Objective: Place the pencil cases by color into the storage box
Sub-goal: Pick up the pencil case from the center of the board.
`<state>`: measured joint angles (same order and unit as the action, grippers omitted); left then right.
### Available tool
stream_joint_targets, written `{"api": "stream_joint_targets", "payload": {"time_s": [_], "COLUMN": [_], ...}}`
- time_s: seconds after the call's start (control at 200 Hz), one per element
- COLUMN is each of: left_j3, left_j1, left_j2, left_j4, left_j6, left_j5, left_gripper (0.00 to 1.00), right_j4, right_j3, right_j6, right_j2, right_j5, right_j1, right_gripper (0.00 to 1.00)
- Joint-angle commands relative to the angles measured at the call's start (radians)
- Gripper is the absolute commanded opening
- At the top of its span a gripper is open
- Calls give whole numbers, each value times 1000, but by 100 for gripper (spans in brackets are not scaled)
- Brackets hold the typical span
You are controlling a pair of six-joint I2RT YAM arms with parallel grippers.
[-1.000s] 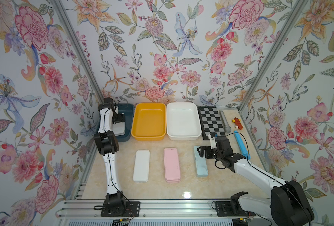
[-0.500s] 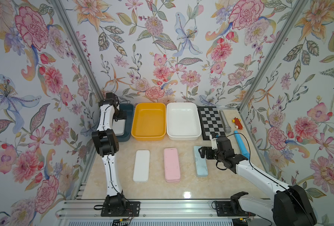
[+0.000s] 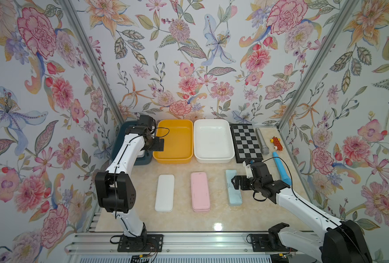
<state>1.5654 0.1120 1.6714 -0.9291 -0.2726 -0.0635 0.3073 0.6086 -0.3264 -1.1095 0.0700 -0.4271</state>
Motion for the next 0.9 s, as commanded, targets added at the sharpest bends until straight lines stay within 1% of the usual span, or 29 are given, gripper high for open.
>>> {"api": "stream_joint_targets", "payload": {"time_s": [0.0,0.07,0.225,0.38,0.505,0.62,0.665,0.68,0.76,0.845,0.9], "left_j3": [-143,-248,-416,-511,-544,-545,-543,-542,-539,-550,-570], "left_j1": [82,125,183,200,203,204,205,207,208,208,207], "left_j2": [-152,-258,-445,-550,-553,-532,-525,-521,-514,-511,-503], "left_j4": [69,110,164,204,225,237,241,242,247,250,260], "left_j6": [-34,-56,-95,-106,-106,-101,-100,-101,-102,-103,-102], "left_j5": [-39,-87,-116,-129,-146,-156,-158,-159,-160,-156,-175], "left_gripper": [98,98,98,98,98,98,98,98,98,98,98], "right_j4": [61,68,90,100,123,131,128,129,125,111,103], "right_j3": [30,28,28,40,78,110,117,120,132,137,138], "right_j6": [-6,-16,-54,-80,-102,-135,-147,-151,-173,-186,-198], "right_j2": [20,23,13,-23,-78,-134,-156,-165,-204,-243,-267], "right_j5": [-4,-15,-66,-155,-243,-292,-304,-309,-332,-344,-353], "right_j1": [-24,-41,-86,-132,-177,-215,-215,-242,-265,-277,-283], "right_gripper": [100,100,100,100,100,100,100,100,100,100,100]}}
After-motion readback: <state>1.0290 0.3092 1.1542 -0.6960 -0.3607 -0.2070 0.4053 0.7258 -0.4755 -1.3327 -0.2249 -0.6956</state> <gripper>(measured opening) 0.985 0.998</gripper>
